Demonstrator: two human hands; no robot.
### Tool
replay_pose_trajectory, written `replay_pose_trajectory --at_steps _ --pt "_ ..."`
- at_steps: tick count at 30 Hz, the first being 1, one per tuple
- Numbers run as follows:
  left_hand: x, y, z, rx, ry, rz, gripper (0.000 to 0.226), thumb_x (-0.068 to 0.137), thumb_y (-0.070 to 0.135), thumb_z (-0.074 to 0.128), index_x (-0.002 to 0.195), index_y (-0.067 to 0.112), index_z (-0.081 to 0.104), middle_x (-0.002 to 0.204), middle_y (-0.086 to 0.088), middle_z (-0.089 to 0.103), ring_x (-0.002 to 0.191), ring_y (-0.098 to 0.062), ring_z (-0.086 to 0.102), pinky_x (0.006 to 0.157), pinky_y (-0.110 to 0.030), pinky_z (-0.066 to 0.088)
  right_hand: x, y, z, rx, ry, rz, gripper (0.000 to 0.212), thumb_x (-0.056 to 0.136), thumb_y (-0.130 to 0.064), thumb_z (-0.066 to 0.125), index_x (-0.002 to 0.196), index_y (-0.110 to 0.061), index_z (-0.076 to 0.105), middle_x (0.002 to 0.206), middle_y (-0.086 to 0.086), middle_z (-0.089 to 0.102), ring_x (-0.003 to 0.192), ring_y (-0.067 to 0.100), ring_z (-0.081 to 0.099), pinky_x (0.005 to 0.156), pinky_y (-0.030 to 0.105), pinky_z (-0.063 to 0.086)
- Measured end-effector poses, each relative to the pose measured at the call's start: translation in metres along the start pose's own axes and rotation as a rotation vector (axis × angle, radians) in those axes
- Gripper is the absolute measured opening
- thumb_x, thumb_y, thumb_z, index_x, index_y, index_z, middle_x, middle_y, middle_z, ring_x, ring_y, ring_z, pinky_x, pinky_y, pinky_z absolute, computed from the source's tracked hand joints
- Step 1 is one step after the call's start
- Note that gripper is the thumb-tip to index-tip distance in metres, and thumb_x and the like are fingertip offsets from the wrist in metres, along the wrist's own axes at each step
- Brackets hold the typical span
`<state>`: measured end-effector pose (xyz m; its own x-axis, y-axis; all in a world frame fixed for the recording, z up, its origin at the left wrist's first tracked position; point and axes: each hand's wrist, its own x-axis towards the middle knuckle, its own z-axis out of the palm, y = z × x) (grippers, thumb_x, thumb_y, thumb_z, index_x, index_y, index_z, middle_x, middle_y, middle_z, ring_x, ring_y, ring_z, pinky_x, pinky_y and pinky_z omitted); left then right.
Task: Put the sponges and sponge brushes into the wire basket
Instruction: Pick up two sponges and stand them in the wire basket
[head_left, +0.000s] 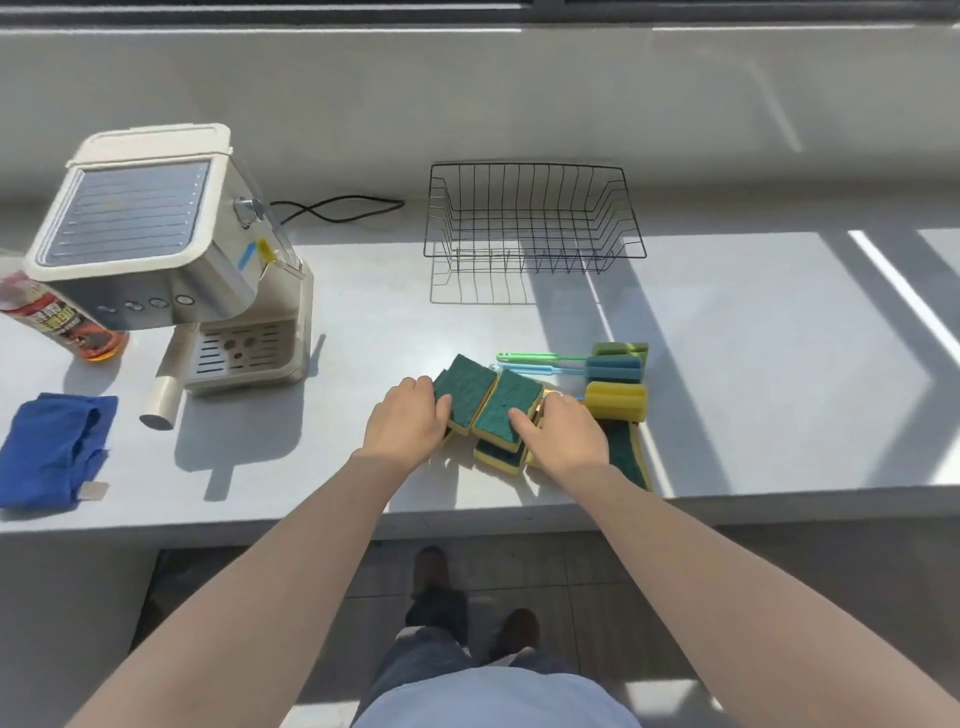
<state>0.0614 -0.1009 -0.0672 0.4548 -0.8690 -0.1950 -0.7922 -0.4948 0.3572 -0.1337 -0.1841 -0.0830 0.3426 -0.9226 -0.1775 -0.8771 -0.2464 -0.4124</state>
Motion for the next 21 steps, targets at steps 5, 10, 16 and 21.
replay_pose_trajectory --at_steps 5,10,16,21 --pt "0.021 -0.011 0.005 -0.088 -0.034 0.032 0.033 0.100 0.038 0.044 0.094 0.008 0.056 0.093 -0.007 0.055 0.084 -0.028 0.055 0.071 -0.044 0.051 0.005 -0.005 0.008 0.035 -0.021 0.093 0.047 0.089 -0.065 0.048 0.069 -0.023 0.043 0.065 -0.005 0.053 0.058 0.014 0.051 0.044 0.030 0.029" --pt "0.035 -0.019 0.012 -0.200 -0.069 0.061 0.027 0.099 0.036 0.050 0.086 0.012 0.052 0.080 -0.002 0.054 0.069 -0.020 0.053 0.055 -0.034 0.039 0.012 -0.012 0.016 0.090 -0.037 0.180 0.046 0.089 -0.066 0.047 0.076 -0.022 0.045 0.069 -0.004 0.055 0.063 0.014 0.052 0.048 0.032 0.031" --pt "0.041 -0.028 0.021 -0.372 -0.149 0.030 0.023 0.099 0.032 0.053 0.086 0.014 0.048 0.077 0.000 0.055 0.067 -0.014 0.051 0.053 -0.030 0.034 0.013 -0.018 0.025 0.172 -0.017 0.248 0.039 0.095 -0.056 0.048 0.084 -0.019 0.045 0.076 0.000 0.059 0.069 0.018 0.056 0.054 0.037 0.040" --pt "0.048 -0.031 0.019 -0.487 -0.201 0.000 0.022 0.099 0.030 0.055 0.089 0.011 0.049 0.078 0.001 0.055 0.069 -0.014 0.051 0.055 -0.029 0.036 0.018 -0.029 0.025 0.342 0.024 0.301 0.027 0.099 -0.041 0.051 0.090 -0.016 0.048 0.078 0.004 0.060 0.073 0.022 0.058 0.066 0.041 0.048"
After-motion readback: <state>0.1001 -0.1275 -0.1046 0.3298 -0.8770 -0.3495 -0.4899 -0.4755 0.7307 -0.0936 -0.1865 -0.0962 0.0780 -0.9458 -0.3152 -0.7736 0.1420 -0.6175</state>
